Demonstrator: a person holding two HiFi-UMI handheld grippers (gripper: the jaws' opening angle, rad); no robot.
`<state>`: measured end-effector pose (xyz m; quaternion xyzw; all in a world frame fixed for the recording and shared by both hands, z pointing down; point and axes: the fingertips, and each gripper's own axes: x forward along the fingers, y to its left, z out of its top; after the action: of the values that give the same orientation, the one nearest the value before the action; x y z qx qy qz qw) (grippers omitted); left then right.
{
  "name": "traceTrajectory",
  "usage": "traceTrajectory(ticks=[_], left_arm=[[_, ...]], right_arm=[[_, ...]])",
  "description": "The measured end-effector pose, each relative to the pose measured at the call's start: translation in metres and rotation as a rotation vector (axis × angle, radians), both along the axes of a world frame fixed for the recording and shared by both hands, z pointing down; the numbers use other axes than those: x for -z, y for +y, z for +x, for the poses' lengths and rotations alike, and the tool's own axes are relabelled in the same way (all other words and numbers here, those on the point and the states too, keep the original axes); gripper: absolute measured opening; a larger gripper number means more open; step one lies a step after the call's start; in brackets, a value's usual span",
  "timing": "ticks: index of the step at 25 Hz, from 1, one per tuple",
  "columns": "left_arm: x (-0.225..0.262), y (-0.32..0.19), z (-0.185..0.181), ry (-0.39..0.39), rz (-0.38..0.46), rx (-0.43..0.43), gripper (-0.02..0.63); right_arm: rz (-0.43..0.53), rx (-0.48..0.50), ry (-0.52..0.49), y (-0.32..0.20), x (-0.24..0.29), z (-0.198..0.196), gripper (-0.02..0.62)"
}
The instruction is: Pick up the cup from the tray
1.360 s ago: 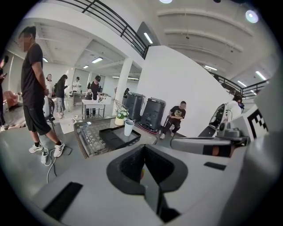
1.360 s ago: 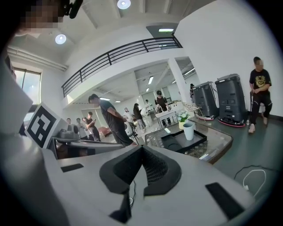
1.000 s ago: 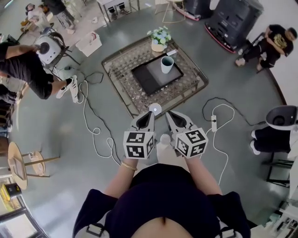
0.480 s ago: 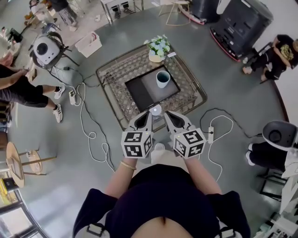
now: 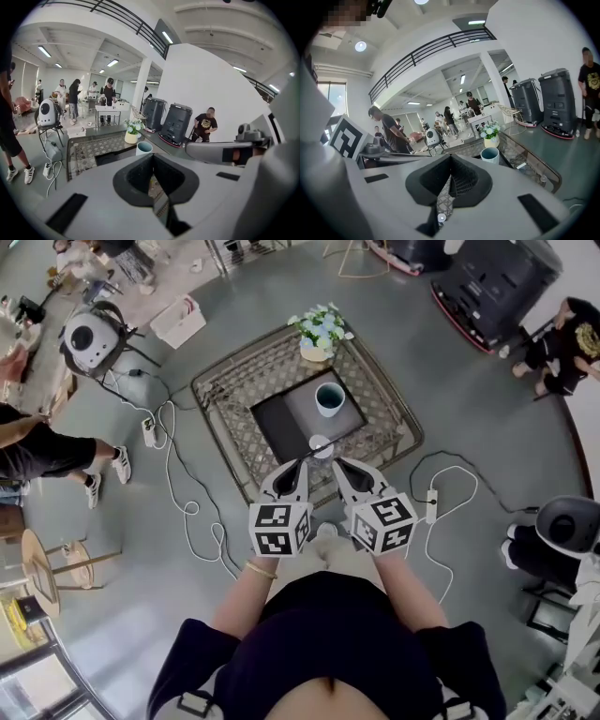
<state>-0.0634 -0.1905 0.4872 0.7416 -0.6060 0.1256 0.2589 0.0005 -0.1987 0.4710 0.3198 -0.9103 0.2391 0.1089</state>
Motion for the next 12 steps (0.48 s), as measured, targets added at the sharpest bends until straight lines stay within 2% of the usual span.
traceTrajectory(ticks=[12], left_arm=[[-0.021,-0.027,0.000,0.019,-0.050,-0.063,0.008]], right_arm=[[-0.044,-0.071,0.017,-0.016,-0.018,0.002,0.009]])
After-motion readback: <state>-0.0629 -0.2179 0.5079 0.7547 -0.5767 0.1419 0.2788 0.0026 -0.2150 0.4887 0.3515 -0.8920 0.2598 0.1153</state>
